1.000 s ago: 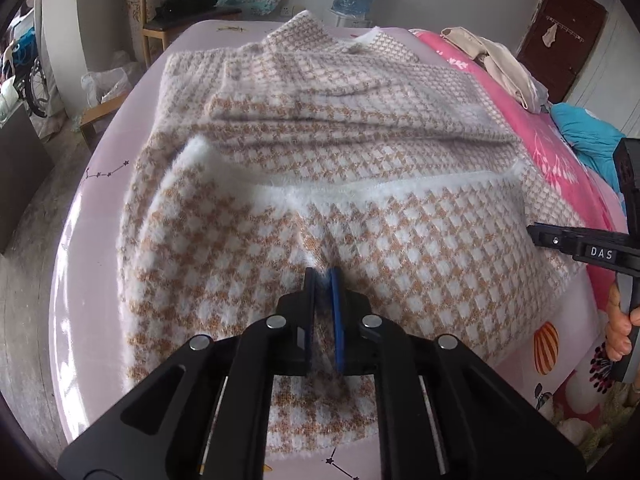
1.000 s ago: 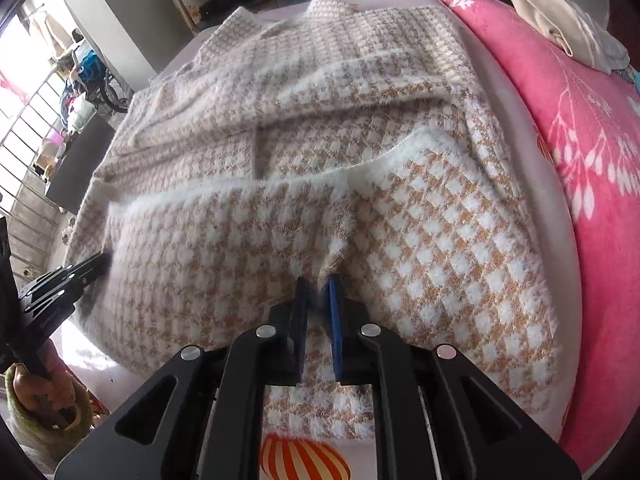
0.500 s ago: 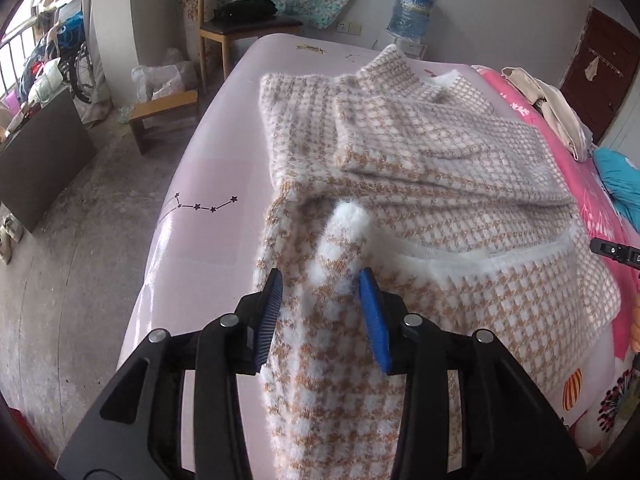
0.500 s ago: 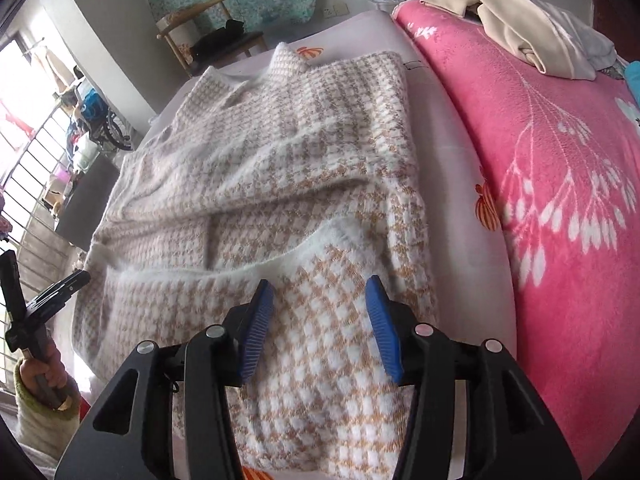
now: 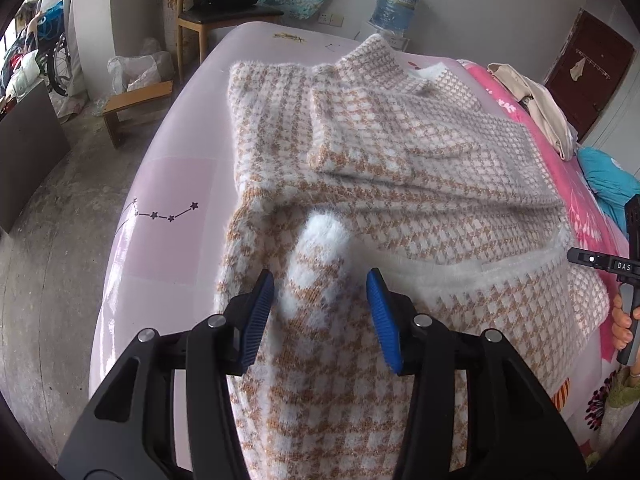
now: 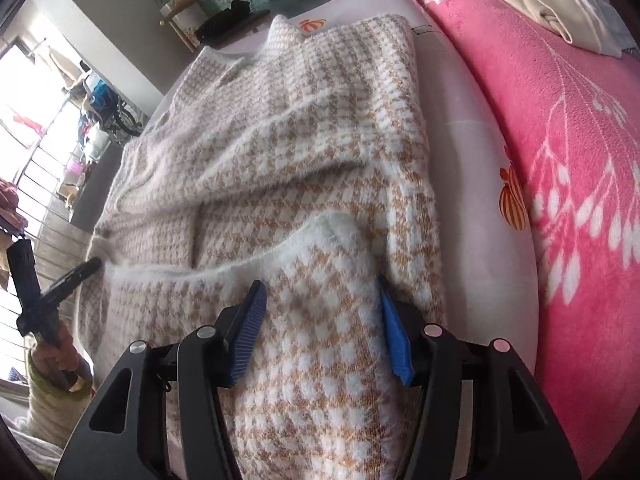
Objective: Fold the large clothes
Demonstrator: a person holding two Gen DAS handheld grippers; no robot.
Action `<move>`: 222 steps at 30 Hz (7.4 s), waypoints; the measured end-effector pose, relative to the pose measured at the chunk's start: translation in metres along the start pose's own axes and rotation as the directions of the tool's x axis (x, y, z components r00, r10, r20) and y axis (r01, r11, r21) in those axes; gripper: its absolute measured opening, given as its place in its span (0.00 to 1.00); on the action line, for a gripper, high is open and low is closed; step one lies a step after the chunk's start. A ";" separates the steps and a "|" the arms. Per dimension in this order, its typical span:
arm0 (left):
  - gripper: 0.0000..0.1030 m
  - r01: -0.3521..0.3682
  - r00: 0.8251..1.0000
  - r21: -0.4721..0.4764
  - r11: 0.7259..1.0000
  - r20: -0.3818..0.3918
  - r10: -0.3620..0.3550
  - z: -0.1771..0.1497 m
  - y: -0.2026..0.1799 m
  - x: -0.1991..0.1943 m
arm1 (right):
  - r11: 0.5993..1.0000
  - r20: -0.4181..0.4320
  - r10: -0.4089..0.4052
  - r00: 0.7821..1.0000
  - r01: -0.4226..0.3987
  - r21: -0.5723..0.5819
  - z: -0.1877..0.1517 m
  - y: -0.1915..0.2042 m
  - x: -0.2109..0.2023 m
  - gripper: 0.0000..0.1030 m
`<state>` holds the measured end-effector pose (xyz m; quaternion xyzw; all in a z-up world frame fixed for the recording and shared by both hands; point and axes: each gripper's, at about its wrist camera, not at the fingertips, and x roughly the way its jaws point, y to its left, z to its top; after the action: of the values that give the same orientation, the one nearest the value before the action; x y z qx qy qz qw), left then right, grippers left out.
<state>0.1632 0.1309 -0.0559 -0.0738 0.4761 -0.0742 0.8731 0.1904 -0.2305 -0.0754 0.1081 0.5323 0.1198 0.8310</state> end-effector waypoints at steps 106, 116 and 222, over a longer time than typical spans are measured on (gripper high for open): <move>0.71 -0.145 0.987 0.034 0.989 0.077 0.142 -0.023 -0.041 -0.057 | 0.989 0.183 -0.142 0.973 0.147 -0.013 -0.039 0.068 -0.048 0.57; 0.88 -0.270 0.959 0.092 0.958 -0.065 0.276 -0.006 -0.061 0.012 | 0.985 0.075 -0.163 0.984 0.166 -0.039 0.000 0.074 0.029 0.69; 0.93 -0.209 0.974 0.145 0.967 -0.058 0.219 -0.005 -0.055 0.011 | 0.961 0.057 -0.265 0.962 0.269 -0.060 -0.014 0.070 0.035 0.94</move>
<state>0.1617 0.0744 -0.0565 0.0414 0.5068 -0.0150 0.8610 0.1865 -0.1520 -0.0899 0.0104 0.5176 0.0217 0.8553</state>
